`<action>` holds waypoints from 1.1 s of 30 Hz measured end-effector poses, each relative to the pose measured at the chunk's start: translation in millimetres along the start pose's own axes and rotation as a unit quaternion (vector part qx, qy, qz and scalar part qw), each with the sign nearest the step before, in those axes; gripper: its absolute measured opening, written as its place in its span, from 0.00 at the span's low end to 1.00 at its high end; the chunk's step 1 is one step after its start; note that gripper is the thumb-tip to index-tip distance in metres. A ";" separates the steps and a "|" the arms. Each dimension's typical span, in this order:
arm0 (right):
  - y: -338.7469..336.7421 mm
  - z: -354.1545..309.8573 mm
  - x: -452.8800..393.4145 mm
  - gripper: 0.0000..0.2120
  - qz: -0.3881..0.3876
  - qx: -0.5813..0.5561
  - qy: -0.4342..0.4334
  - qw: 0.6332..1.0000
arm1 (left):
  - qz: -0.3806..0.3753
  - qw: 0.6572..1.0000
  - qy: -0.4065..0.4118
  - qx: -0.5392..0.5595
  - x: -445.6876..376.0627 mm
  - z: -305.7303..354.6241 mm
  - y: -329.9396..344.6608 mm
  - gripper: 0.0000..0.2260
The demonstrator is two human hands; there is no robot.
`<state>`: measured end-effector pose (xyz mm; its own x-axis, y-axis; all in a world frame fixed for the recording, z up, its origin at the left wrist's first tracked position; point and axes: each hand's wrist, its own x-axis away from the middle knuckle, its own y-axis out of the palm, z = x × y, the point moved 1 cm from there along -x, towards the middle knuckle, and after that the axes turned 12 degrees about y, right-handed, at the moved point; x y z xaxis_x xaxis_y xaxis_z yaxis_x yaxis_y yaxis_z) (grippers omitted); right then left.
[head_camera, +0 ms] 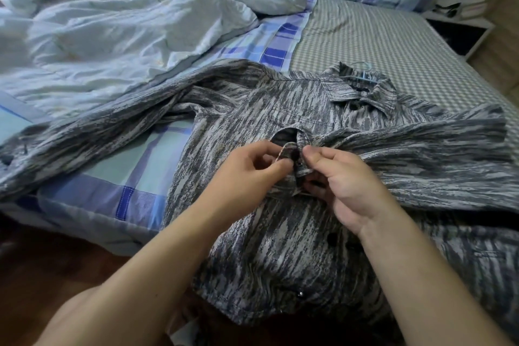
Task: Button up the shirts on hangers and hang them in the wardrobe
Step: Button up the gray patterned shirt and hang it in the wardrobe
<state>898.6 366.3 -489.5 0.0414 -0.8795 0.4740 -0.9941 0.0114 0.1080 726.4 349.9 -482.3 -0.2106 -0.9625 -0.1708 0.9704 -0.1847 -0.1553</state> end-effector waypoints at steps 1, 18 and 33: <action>2.7 0.4 1.4 0.06 0.009 0.005 -0.005 1.000 | 0.011 0.999 0.022 -0.021 0.7 0.7 1.6 0.06; 12.2 3.1 13.2 0.07 0.058 0.066 -0.102 0.991 | 0.026 0.995 -0.026 0.092 -6.2 -2.8 -10.5 0.05; 14.8 2.4 17.9 0.04 0.038 0.009 -0.090 0.995 | 0.001 0.991 -0.064 0.118 -8.7 -3.5 -10.4 0.08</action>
<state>884.4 349.6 -481.5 -0.0520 -0.9473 0.3160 -0.9953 0.0752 0.0615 717.7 360.9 -482.7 -0.2074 -0.9773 -0.0431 0.9744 -0.2103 0.0794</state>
